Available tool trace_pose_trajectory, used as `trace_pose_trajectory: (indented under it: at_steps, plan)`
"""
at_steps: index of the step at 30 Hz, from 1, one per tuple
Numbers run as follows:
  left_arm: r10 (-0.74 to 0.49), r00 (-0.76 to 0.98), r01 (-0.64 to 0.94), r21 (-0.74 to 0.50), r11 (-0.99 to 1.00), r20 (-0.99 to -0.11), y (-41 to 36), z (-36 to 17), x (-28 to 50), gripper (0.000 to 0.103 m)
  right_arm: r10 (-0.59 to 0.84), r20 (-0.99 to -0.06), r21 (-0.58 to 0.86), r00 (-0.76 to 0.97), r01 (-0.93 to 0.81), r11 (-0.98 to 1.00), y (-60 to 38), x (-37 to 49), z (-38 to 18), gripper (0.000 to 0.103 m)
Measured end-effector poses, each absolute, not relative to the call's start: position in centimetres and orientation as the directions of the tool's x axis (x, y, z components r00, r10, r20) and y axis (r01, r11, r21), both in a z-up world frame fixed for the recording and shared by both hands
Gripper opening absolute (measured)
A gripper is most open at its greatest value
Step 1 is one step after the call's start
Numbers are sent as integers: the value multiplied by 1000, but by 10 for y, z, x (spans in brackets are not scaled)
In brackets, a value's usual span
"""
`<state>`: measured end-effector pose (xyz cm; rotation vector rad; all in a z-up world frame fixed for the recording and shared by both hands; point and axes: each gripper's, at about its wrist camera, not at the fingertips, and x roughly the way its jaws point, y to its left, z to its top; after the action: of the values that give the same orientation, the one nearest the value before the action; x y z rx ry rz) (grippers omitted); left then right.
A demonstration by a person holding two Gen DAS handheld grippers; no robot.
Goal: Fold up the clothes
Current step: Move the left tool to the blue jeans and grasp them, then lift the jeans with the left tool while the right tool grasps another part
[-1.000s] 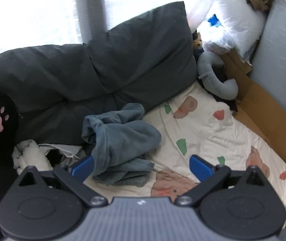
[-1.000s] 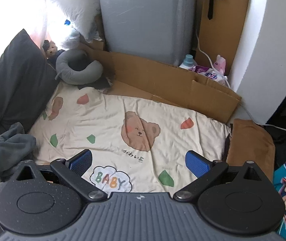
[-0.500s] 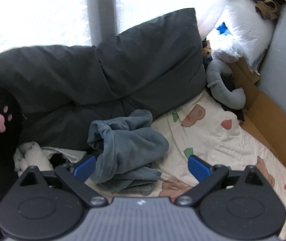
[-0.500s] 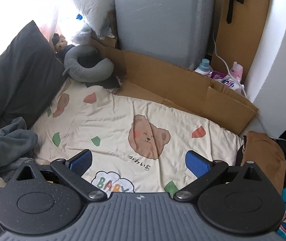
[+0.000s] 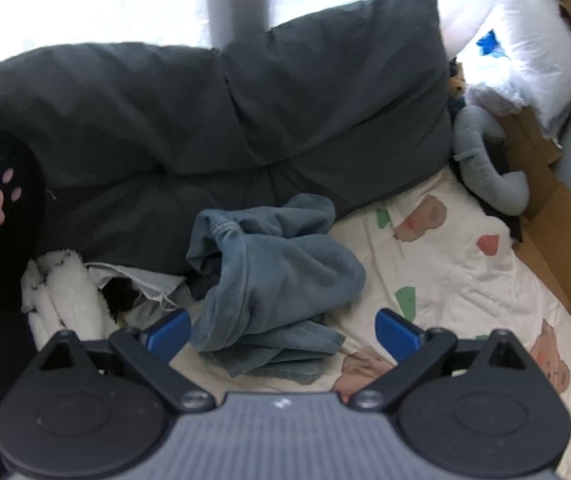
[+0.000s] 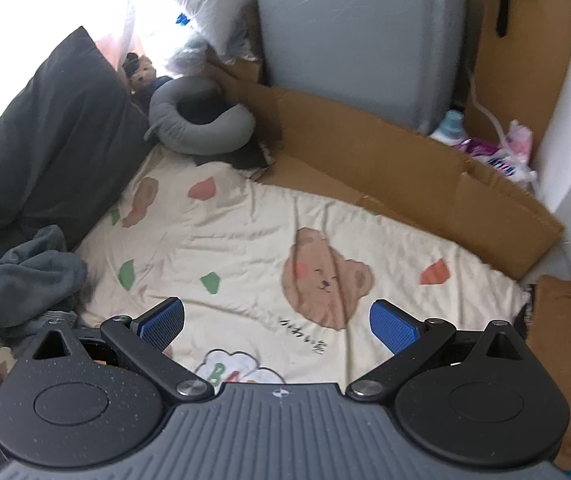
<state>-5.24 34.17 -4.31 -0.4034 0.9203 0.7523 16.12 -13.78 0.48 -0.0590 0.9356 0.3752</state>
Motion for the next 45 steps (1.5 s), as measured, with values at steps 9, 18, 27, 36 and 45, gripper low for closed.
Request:
trace_pose_trajectory:
  at_steps: [9, 18, 27, 36, 45]
  plan:
    - [387, 366, -769, -41, 638, -847, 359, -79, -52, 95, 359, -810, 156, 463, -421, 894, -110, 195, -24, 102]
    - [441, 355, -789, -11, 614, -824, 374, -105, -68, 94, 429, -823, 222, 371, -485, 846, -98, 218, -60, 101]
    - [477, 362, -798, -1, 603, -801, 394, -153, -57, 88, 435, -845, 244, 312, -498, 832, -89, 222, -78, 101]
    - [465, 443, -768, -57, 638, -766, 414, -188, -45, 78, 451, -842, 245, 295, -537, 807, -83, 222, -78, 101]
    - [390, 504, -745, -160, 648, -771, 412, -190, -30, 11, 473, -834, 250, 285, -568, 784, -76, 219, -77, 90]
